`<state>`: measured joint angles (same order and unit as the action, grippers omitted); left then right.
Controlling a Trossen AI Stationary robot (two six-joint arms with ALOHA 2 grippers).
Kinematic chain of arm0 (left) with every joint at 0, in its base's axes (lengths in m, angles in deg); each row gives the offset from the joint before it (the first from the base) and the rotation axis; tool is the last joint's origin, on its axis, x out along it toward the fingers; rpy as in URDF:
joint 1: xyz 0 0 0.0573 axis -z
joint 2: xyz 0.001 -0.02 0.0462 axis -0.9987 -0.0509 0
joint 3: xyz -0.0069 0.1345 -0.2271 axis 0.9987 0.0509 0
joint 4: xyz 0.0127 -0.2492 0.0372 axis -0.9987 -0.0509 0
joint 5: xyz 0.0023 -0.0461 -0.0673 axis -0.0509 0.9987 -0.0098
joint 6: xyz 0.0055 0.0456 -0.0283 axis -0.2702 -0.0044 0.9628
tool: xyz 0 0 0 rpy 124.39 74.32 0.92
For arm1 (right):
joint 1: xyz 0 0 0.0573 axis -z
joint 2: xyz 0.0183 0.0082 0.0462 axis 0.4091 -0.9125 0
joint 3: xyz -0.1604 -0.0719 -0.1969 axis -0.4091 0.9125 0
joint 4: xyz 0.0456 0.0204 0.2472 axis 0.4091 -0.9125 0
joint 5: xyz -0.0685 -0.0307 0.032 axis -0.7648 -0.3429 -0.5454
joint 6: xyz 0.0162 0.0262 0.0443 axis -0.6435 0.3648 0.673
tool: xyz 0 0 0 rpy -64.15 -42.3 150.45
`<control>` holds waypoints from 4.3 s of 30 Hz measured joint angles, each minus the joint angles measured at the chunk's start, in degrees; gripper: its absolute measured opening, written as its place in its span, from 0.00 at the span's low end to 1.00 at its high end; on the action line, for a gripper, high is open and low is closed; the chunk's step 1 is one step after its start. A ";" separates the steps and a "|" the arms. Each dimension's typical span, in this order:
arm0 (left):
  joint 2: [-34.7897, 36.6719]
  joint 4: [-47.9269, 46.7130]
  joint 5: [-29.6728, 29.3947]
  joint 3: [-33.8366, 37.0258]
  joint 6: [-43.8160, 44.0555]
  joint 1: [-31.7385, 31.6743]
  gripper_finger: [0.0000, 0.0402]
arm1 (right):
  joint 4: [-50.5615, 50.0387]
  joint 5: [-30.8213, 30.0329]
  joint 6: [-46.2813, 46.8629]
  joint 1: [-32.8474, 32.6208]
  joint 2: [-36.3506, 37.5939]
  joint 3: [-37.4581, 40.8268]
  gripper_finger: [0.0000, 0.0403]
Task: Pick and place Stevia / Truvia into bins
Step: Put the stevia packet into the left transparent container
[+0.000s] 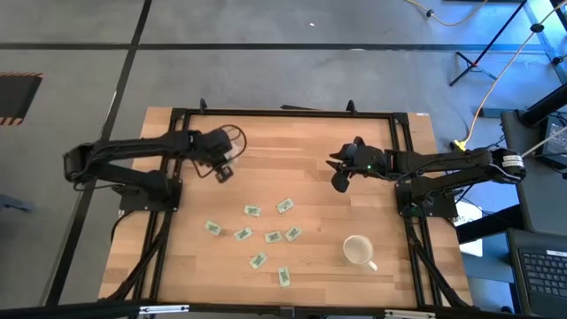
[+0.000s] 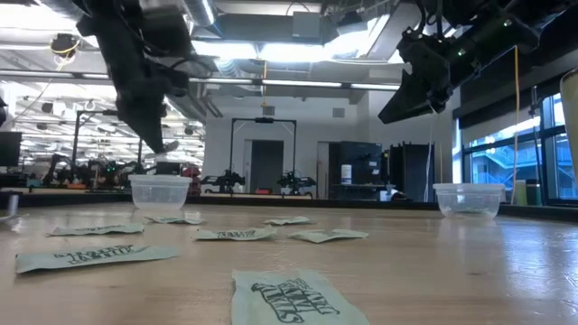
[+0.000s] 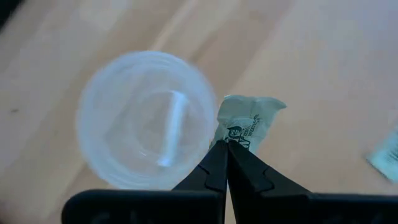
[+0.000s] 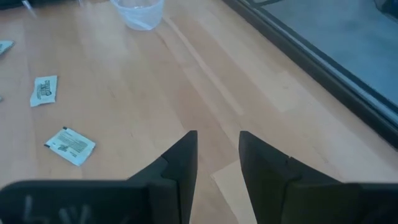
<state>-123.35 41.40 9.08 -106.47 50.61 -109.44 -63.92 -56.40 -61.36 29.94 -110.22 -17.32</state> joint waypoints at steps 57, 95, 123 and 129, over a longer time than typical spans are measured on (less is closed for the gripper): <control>-2.44 3.28 7.95 0.61 -11.37 36.27 0.18 | -2.77 0.00 -0.09 1.70 0.00 0.02 0.30; -15.78 9.59 5.14 4.94 5.80 48.68 0.38 | -2.75 0.00 4.36 1.69 0.02 0.04 0.30; -15.20 9.22 6.07 3.98 -2.83 47.10 0.00 | -3.10 0.00 4.05 1.71 0.00 0.04 0.30; -6.02 9.58 2.78 3.64 -1.83 41.19 0.01 | -3.12 -0.01 3.89 1.69 0.02 0.04 0.30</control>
<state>-129.36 50.99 11.86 -102.83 48.78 -68.25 -67.04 -56.42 -57.47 31.63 -110.20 -17.28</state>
